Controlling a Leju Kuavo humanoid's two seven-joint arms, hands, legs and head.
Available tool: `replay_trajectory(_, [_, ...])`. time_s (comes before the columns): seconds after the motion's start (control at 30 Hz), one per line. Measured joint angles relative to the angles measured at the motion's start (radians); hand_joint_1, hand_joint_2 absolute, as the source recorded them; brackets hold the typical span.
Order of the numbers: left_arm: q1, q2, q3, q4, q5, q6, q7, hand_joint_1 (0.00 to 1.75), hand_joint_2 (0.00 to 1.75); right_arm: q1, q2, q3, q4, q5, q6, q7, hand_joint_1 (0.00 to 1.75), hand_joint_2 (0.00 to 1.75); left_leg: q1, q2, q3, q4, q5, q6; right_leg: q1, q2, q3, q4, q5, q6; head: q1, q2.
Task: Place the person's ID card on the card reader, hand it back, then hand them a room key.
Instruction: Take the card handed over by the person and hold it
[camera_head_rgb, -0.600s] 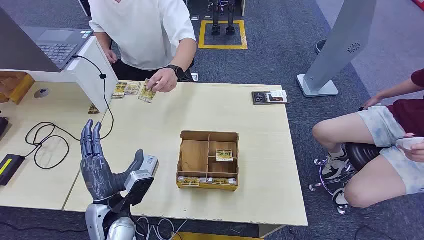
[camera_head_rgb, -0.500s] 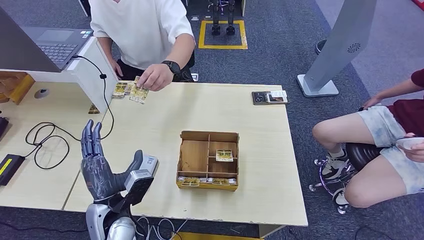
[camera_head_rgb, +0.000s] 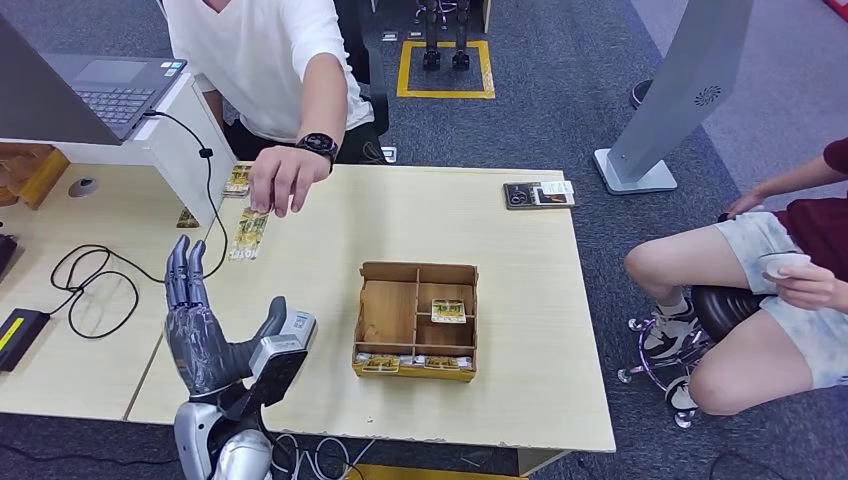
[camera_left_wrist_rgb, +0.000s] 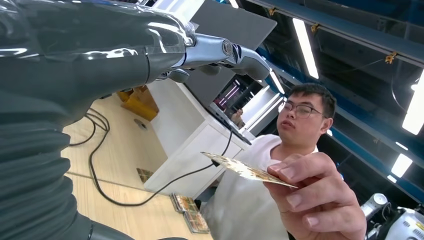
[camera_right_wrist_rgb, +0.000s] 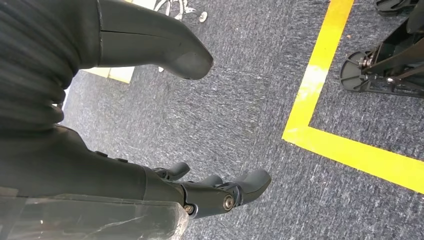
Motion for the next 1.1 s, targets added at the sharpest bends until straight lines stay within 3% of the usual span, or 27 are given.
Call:
replay_trajectory(0.2, [-0.022, 0.042, -0.048, 0.029, 0.007, 0.000, 0.054, 0.00, 1.75, -0.005, 0.000, 0.006, 0.000, 0.002, 0.001, -0.005, 0.00, 1.75, 0.000, 0.000, 0.000, 0.000, 0.000, 0.000, 0.000, 0.000, 0.000, 0.000, 0.000, 0.000, 0.000, 0.000])
replay_trajectory(0.47, [-0.119, 0.098, -0.130, 0.113, -0.090, 0.000, 0.137, 0.05, 1.75, -0.016, -0.002, 0.025, 0.000, 0.008, 0.016, -0.006, 0.00, 1.75, 0.000, 0.000, 0.000, 0.000, 0.000, 0.000, 0.000, 0.000, 0.000, 0.000, 0.001, 0.000, 0.000, 0.000])
replay_trajectory(0.6, [-0.151, 0.098, -0.137, 0.142, -0.139, 0.000, 0.138, 1.70, 1.75, -0.019, -0.003, 0.032, 0.000, 0.017, 0.017, -0.005, 0.00, 1.75, 0.000, 0.000, 0.000, 0.000, 0.000, 0.000, 0.000, 0.000, 0.000, 0.000, 0.001, 0.000, 0.000, 0.000])
replay_trajectory(1.1, [-0.166, 0.070, -0.140, 0.168, -0.110, 0.000, 0.072, 1.75, 1.75, -0.019, -0.005, 0.034, 0.000, 0.019, 0.012, -0.005, 0.00, 1.75, 0.000, 0.000, 0.000, 0.000, 0.000, 0.000, 0.000, 0.000, 0.000, 0.000, 0.000, 0.000, 0.000, 0.000])
